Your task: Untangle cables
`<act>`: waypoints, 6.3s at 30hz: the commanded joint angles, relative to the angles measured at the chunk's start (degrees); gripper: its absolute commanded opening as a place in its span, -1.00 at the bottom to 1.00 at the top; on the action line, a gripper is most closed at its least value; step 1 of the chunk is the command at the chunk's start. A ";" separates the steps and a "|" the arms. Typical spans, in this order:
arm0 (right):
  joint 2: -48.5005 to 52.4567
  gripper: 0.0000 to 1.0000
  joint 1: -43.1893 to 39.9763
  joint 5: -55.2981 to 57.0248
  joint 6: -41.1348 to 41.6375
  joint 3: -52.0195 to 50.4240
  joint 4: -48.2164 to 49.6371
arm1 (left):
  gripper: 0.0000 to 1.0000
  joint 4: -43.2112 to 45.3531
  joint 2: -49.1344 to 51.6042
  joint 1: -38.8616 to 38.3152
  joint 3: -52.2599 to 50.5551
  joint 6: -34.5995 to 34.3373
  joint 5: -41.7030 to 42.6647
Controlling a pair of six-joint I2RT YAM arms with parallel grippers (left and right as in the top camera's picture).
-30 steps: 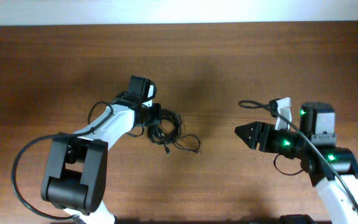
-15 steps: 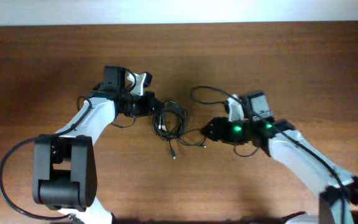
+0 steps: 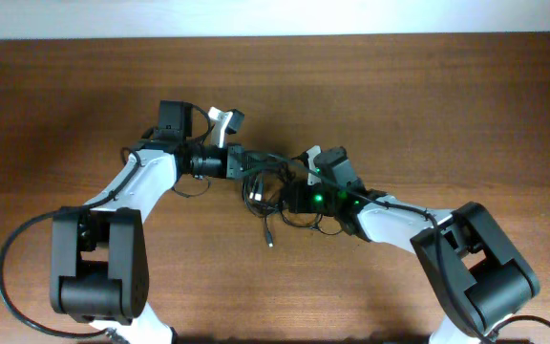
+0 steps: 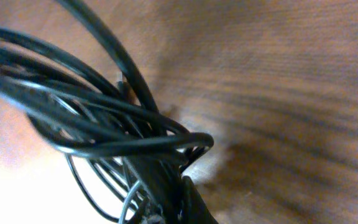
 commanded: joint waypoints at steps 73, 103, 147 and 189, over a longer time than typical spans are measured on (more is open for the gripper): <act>-3.82 -0.50 -13.62 0.46 -5.97 1.20 -28.33 | -1.00 4.07 5.14 -11.19 2.12 -8.15 -2.05; -8.20 0.54 -19.71 9.38 -11.54 12.70 -48.76 | 0.39 -0.63 5.14 -13.00 2.19 -14.12 -19.43; -7.67 0.97 -22.23 21.16 -5.25 12.04 -48.59 | 0.10 -4.59 5.84 -36.06 1.79 -35.28 -55.08; -2.29 0.03 -4.50 16.63 3.91 12.15 -32.98 | 0.36 -23.17 7.32 -15.78 16.50 -7.43 -50.64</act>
